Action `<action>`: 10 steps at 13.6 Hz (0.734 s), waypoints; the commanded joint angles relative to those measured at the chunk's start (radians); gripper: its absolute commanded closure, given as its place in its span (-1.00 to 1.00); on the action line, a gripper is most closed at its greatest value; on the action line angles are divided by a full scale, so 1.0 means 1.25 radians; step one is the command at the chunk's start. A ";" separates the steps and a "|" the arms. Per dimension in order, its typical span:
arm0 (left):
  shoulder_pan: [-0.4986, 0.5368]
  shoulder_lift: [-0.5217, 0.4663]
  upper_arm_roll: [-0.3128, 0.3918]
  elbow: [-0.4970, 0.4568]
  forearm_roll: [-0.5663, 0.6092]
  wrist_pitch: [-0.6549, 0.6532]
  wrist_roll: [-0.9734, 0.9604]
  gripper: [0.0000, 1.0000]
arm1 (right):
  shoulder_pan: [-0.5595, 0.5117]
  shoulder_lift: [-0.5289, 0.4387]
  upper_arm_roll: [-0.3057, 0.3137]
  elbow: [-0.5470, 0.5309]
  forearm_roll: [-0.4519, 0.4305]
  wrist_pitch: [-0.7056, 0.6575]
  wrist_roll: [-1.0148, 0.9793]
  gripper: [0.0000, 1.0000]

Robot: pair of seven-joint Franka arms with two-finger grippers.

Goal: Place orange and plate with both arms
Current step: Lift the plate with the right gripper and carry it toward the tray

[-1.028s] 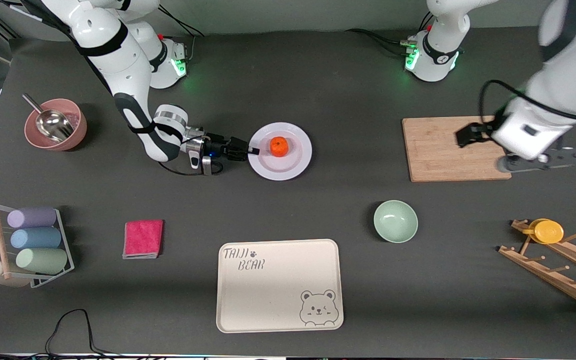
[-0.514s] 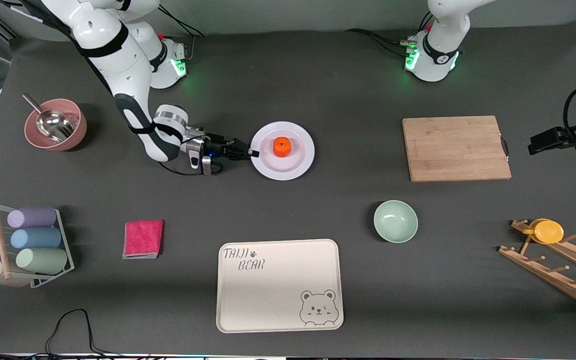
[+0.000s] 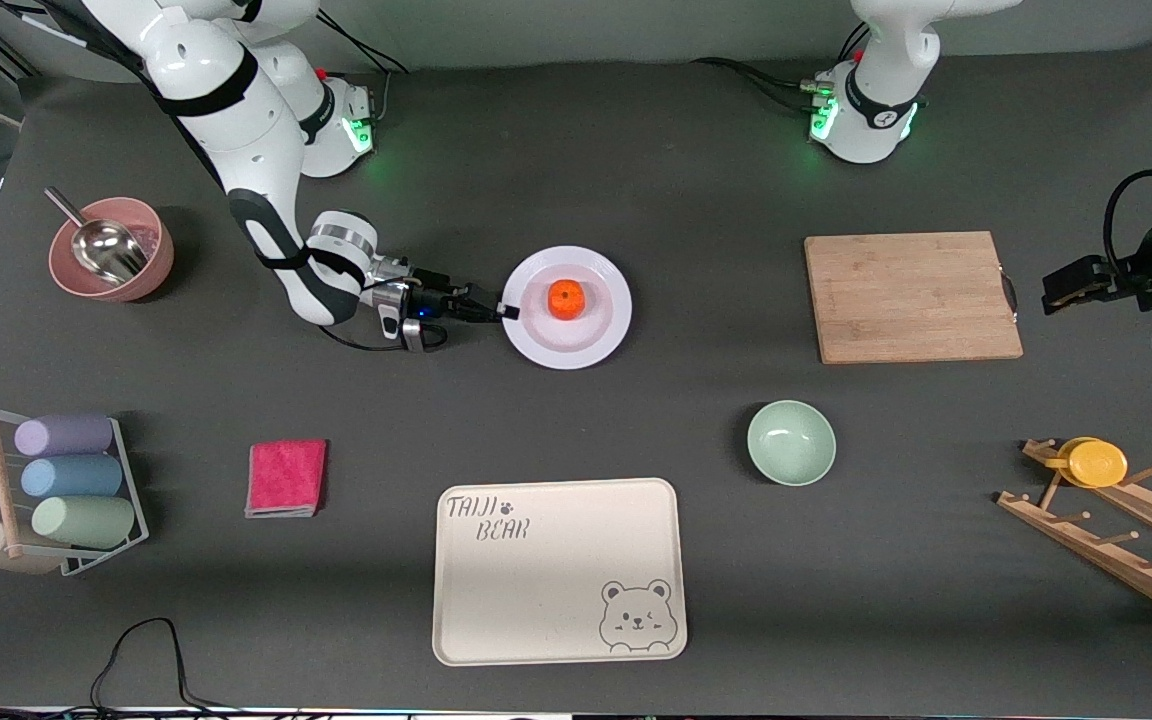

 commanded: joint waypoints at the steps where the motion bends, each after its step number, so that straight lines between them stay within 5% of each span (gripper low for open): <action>1: -0.011 -0.029 0.019 -0.031 -0.048 0.014 0.026 -1.00 | 0.014 0.006 -0.003 0.047 0.017 -0.005 0.071 1.00; 5: -0.008 -0.028 0.019 -0.028 -0.047 0.006 0.060 -1.00 | 0.015 -0.048 -0.008 0.062 0.005 0.003 0.176 1.00; 10: -0.009 -0.024 0.019 -0.023 -0.043 0.004 0.052 -1.00 | 0.013 -0.085 -0.042 0.122 -0.092 0.040 0.314 1.00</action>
